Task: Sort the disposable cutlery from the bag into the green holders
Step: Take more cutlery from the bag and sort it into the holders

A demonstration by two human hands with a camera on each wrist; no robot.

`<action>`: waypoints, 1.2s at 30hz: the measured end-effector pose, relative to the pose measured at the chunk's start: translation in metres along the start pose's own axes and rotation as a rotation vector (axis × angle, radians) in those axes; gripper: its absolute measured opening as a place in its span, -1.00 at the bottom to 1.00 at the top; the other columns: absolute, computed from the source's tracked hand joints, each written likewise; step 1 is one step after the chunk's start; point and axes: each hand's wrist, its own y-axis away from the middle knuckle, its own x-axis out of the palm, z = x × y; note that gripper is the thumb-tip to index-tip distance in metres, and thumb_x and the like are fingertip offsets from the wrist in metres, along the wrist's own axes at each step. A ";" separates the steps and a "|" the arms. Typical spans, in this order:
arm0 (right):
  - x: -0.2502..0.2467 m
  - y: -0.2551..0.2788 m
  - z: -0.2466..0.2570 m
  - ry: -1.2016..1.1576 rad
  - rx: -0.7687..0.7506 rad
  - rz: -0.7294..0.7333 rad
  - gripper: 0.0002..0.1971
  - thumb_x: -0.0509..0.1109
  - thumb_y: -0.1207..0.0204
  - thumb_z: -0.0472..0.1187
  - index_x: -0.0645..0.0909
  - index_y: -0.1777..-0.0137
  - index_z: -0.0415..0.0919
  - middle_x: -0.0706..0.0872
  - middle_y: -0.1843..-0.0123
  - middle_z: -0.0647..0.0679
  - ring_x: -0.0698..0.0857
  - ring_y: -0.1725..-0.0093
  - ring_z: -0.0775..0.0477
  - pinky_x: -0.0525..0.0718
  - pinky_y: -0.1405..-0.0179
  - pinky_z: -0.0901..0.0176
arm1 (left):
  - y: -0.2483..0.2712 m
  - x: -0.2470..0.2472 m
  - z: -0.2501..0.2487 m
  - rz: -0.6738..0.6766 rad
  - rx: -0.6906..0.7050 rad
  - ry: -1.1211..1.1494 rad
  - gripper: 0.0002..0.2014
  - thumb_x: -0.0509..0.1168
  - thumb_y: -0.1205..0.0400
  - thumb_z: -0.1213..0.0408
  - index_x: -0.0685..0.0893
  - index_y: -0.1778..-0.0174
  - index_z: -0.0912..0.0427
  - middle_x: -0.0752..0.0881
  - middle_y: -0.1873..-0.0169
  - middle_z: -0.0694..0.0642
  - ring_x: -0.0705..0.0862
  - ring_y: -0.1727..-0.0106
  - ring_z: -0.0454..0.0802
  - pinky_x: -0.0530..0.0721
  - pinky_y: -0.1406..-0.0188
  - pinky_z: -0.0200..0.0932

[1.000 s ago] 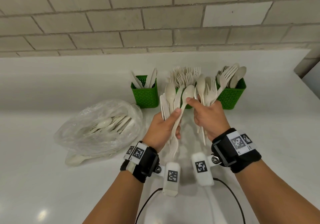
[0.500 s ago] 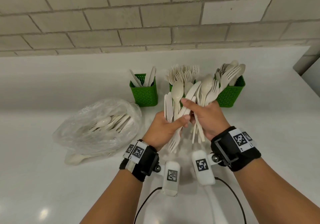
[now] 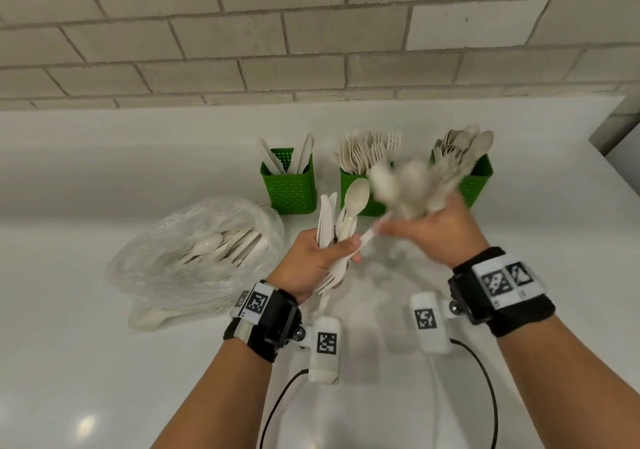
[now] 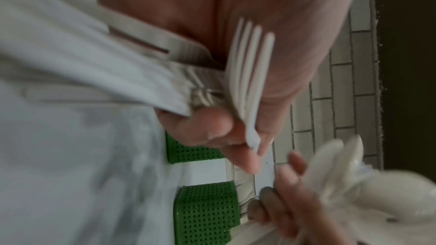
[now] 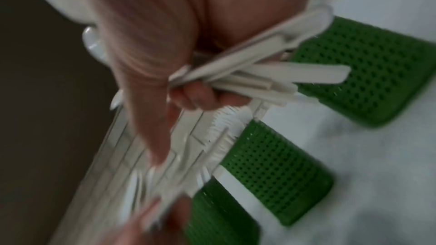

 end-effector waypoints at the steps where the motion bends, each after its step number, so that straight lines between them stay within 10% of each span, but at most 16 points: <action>1: 0.005 0.004 -0.003 0.131 -0.045 0.144 -0.70 0.71 -0.22 -0.35 0.75 0.09 -0.14 0.74 0.19 0.07 0.72 0.17 0.14 0.65 0.14 0.28 | -0.001 0.001 -0.002 0.001 0.000 0.011 -0.80 0.51 -0.49 0.25 0.75 0.32 0.32 0.62 0.50 0.22 0.43 0.65 0.00 0.42 0.65 -0.24; 6: 0.016 0.003 -0.027 0.507 -0.277 0.139 -0.82 0.67 -0.29 -0.24 0.74 0.21 -0.27 0.44 0.31 0.08 0.49 0.35 0.04 0.41 0.38 0.15 | 0.001 0.006 -0.005 -0.028 -0.021 0.139 -0.92 0.32 -0.61 0.47 0.72 0.12 0.35 0.69 0.43 0.17 0.52 0.61 -0.09 0.44 0.71 -0.27; 14: 0.015 0.005 -0.024 -0.096 0.072 -0.242 -0.81 0.51 -0.49 -0.10 0.68 0.25 -0.20 0.75 0.25 -0.14 0.70 0.23 0.08 0.65 0.11 0.31 | -0.001 -0.001 -0.008 -0.052 -0.011 0.279 -0.78 0.18 -0.75 0.30 0.67 -0.22 0.23 0.82 0.10 0.14 0.79 0.18 0.02 0.78 0.18 -0.09; 16: 0.021 0.009 -0.031 -0.137 0.186 -0.123 -0.83 0.56 -0.46 -0.28 0.71 0.25 0.02 0.77 0.19 -0.20 0.73 0.17 -0.04 0.73 0.07 0.07 | -0.002 0.000 -0.008 -0.050 0.013 0.277 -0.79 0.18 -0.74 0.35 0.66 -0.23 0.20 0.82 0.08 0.14 0.80 0.15 0.03 0.78 0.11 -0.07; 20: 0.029 0.014 -0.042 -0.102 0.270 -0.009 -0.90 0.48 -0.53 -0.32 0.68 0.20 -0.15 0.73 0.30 -0.27 0.67 0.32 -0.15 0.68 0.17 -0.17 | -0.001 -0.003 -0.009 -0.020 0.014 0.267 -0.78 0.16 -0.74 0.42 0.65 -0.23 0.21 0.84 0.03 0.14 0.81 0.12 0.04 0.80 0.09 -0.09; 24: 0.038 0.011 -0.028 -0.415 0.294 -0.044 -0.83 0.54 -0.44 -0.19 0.69 0.09 -0.28 0.63 0.50 -0.05 0.52 0.57 0.05 0.53 0.47 0.11 | 0.003 -0.003 -0.012 0.065 -0.011 0.219 -0.75 0.18 -0.73 0.41 0.65 -0.29 0.27 0.81 -0.10 0.23 0.83 0.08 0.07 0.79 0.15 -0.12; 30: 0.035 0.000 -0.009 -0.313 0.264 0.090 -0.86 0.58 -0.37 -0.43 0.67 0.22 -0.27 0.78 0.39 0.02 0.76 0.35 0.11 0.65 0.40 0.36 | 0.006 0.002 -0.016 0.208 -0.034 0.084 -0.73 0.18 -0.73 0.40 0.65 -0.28 0.08 0.84 0.01 0.18 0.84 0.11 0.10 0.79 0.16 -0.11; 36: 0.025 -0.012 -0.009 -0.426 0.342 -0.154 -0.92 0.43 -0.56 -0.27 0.70 0.01 -0.27 0.79 0.25 -0.10 0.63 0.38 0.01 0.51 0.58 0.22 | 0.006 0.001 -0.015 0.176 -0.095 0.124 -0.75 0.16 -0.75 0.32 0.66 -0.20 0.36 0.83 0.04 0.25 0.83 0.22 0.11 0.80 0.26 -0.11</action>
